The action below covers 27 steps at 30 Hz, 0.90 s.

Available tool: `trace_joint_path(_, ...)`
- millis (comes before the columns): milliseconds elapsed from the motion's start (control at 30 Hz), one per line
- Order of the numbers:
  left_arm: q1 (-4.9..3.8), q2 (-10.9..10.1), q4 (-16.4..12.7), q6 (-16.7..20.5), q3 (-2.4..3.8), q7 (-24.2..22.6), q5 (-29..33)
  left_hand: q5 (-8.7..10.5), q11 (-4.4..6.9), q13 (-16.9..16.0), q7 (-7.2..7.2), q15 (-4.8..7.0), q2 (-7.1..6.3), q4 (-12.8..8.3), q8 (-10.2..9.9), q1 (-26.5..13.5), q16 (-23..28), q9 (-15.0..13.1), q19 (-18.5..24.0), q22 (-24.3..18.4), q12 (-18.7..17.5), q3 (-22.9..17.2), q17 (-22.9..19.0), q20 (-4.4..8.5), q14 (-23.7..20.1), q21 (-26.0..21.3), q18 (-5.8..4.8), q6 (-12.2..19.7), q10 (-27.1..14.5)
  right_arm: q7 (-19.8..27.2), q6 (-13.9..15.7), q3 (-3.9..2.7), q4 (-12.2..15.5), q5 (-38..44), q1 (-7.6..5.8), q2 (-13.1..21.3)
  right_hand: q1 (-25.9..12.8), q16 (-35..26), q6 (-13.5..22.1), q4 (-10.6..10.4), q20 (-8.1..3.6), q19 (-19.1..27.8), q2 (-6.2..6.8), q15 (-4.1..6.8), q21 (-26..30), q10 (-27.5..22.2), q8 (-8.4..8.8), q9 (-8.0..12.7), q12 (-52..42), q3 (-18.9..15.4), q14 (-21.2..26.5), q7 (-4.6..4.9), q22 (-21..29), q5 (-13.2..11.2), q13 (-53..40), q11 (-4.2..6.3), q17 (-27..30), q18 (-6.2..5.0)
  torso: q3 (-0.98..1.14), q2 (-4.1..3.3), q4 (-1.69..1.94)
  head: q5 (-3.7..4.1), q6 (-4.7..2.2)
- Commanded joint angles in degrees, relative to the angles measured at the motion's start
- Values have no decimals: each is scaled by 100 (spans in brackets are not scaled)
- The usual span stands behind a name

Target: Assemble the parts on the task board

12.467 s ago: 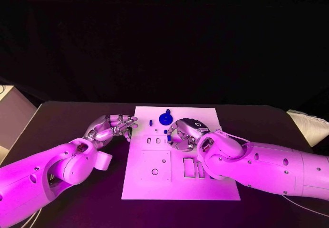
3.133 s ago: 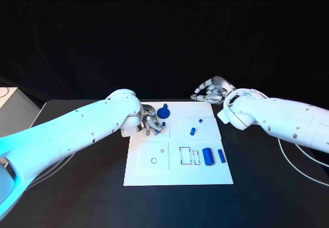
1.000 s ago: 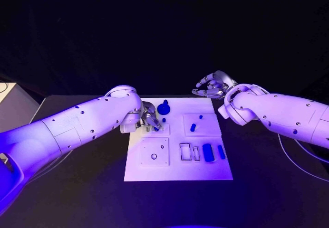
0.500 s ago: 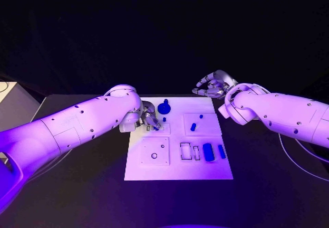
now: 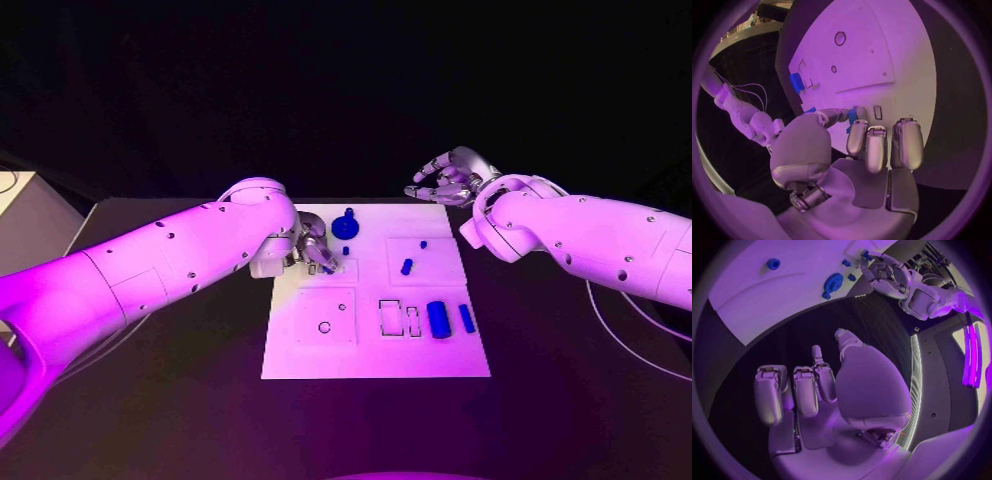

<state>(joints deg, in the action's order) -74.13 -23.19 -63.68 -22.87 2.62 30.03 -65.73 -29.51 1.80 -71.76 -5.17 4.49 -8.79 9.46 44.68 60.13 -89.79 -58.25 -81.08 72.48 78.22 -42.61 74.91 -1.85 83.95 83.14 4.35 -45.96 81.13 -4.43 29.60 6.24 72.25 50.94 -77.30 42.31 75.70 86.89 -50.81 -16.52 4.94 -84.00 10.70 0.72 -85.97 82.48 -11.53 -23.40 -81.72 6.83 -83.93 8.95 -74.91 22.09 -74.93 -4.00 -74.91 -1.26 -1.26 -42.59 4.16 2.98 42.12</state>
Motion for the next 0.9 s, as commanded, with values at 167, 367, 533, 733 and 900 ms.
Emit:
trace_joint_path(167, 38, -4, 27, -155, -33, 100, -126, -22, 7, -6, 292, 36, 56, -792, 31, 43, -21, -3, -26, 2, 13, -749, 1509, 24, 605, 19, -80, -272, 13, 33, -32, -2, -5, 31, 0, -8, -31, 1, 36, -5, 26, -455, -8, -23, 4, -26, -22, -9, 22, -38, -448, -13, -1159, 24, -838, 1, -878, 17, 2, -1, 2, 0, 7)
trace_joint_path(367, 49, 45, 55, -168, -42, 104, -115, -25, 9, -18, 293, 38, 56, -805, 28, 47, -21, -7, -26, 1, 20, -752, 1509, 26, 605, 18, -80, -278, 21, 30, -45, -2, -4, 31, 0, -11, -31, 1, 35, -5, 25, -458, -12, -22, -3, -14, -28, -14, 13, -37, -448, -15, -1165, 25, -844, 2, -880, 18, 1, -2, -4, -3, 13)
trace_joint_path(533, 61, 81, 80, -210, -59, 113, -87, -24, 8, -2, 292, 38, 54, -807, 26, 45, -21, -9, -26, 2, 9, -751, 1509, 26, 605, 18, -80, -280, 14, 27, -65, -2, 7, 33, 0, -10, -31, 1, 35, -5, 25, -458, -12, -22, -3, -14, -28, -14, 13, -37, -448, -15, -1165, 25, -844, 2, -880, 18, -1, -3, -4, 15, 29)
trace_joint_path(733, 65, 96, 95, -278, -76, 124, -79, -10, 6, -16, 290, 38, 52, -802, 21, 32, -21, -14, -28, 5, 17, -736, 1509, 28, 605, 19, -81, -285, 23, 26, -70, -2, 14, 34, 0, -9, -31, 1, 35, -5, 25, -458, -12, -22, -3, -14, -28, -14, 13, -37, -448, -15, -1165, 25, -844, 2, -880, 18, 4, -3, 3, 23, 41)
trace_joint_path(900, 66, 101, 105, -327, -86, 130, -77, 30, 7, -25, 295, 36, 63, -786, 14, 2, -21, -27, -33, 16, 22, -670, 1509, 29, 605, 21, -84, -311, 37, 28, -72, -1, 13, 35, 0, -11, -32, 1, 36, -6, 24, -457, -15, -20, 2, -15, -33, -19, 17, -36, -449, -17, -1162, 25, -839, 4, -880, 17, 0, -3, 1, 22, 50)
